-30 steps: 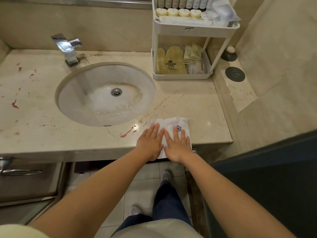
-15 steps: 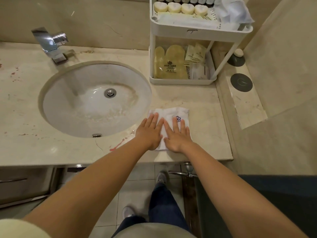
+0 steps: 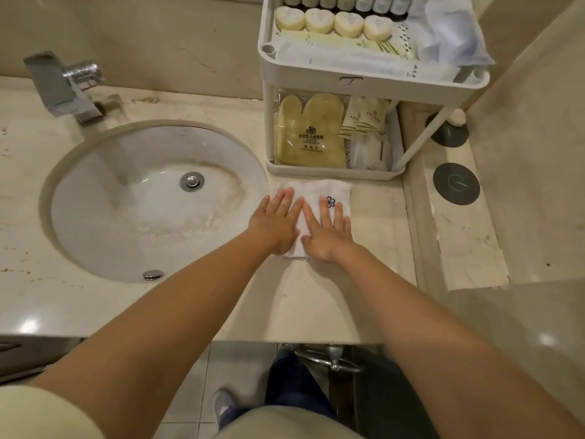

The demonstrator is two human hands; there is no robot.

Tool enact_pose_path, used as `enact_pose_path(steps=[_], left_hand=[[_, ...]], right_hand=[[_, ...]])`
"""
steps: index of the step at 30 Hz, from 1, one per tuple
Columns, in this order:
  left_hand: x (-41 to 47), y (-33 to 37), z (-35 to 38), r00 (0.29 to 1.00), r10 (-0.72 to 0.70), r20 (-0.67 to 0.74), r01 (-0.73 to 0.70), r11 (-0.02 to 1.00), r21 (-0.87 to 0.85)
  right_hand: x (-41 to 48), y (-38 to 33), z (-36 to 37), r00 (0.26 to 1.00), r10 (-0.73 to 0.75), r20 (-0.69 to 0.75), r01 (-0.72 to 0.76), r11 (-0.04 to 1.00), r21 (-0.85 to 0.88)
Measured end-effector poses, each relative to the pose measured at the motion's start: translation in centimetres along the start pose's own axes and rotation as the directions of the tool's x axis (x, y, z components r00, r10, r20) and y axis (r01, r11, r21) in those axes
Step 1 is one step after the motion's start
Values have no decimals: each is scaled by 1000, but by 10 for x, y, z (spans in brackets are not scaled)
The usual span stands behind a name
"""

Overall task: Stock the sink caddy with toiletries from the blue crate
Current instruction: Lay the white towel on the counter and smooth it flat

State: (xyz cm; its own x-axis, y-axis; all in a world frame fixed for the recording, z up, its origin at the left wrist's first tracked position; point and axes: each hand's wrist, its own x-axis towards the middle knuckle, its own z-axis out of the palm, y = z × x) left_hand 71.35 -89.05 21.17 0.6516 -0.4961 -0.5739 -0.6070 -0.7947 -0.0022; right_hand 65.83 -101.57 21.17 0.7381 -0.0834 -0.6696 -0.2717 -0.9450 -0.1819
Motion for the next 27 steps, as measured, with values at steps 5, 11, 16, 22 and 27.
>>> enact_pose_path(steps=[5, 11, 16, 22, 27], left_hand=[[15, -2, -11, 1000, -2, 9, 2, 999, -41], [11, -2, -14, 1000, -3, 11, 4, 998, -59], [0, 6, -9, 999, -37, -14, 37, 998, -45], [-23, 14, 4, 999, -48, -24, 47, 998, -35], [-49, 22, 24, 998, -62, -24, 61, 998, -29]], right_hand=[[15, 8, -13, 1000, -26, 12, 26, 1000, 1], [14, 9, -12, 999, -46, 6, 46, 999, -4], [4, 12, -5, 996, -73, -45, 71, 996, -51], [-14, 10, 13, 996, -72, -52, 68, 995, -71], [-36, 2, 35, 998, -56, -34, 53, 996, -76]])
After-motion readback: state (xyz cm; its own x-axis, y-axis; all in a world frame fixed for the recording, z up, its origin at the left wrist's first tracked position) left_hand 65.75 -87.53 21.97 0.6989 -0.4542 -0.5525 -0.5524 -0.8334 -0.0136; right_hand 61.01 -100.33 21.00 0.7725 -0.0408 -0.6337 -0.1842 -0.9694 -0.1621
